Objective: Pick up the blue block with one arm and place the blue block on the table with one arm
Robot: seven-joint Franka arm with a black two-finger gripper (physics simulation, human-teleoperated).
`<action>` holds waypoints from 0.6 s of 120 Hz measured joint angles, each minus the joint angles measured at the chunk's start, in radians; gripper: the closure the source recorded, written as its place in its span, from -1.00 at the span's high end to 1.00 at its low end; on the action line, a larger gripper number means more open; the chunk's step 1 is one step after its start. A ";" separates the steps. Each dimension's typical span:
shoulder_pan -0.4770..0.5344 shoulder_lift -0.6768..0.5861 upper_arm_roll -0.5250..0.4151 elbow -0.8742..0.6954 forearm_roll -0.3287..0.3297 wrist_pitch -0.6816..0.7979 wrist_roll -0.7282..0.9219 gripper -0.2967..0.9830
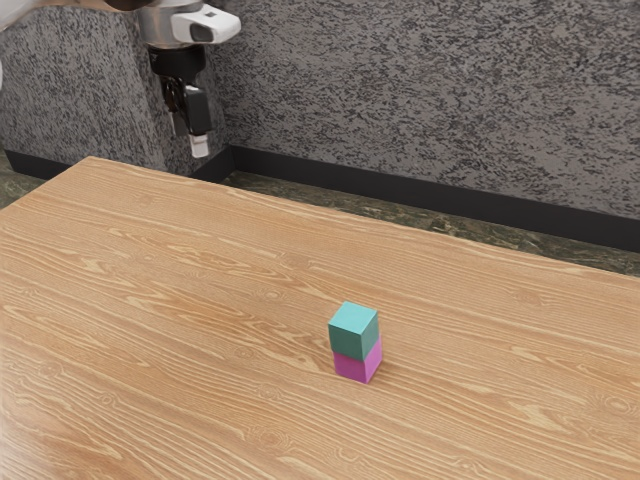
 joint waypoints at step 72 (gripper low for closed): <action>-0.059 -0.159 -0.058 -0.361 -0.022 0.087 -0.282 0.53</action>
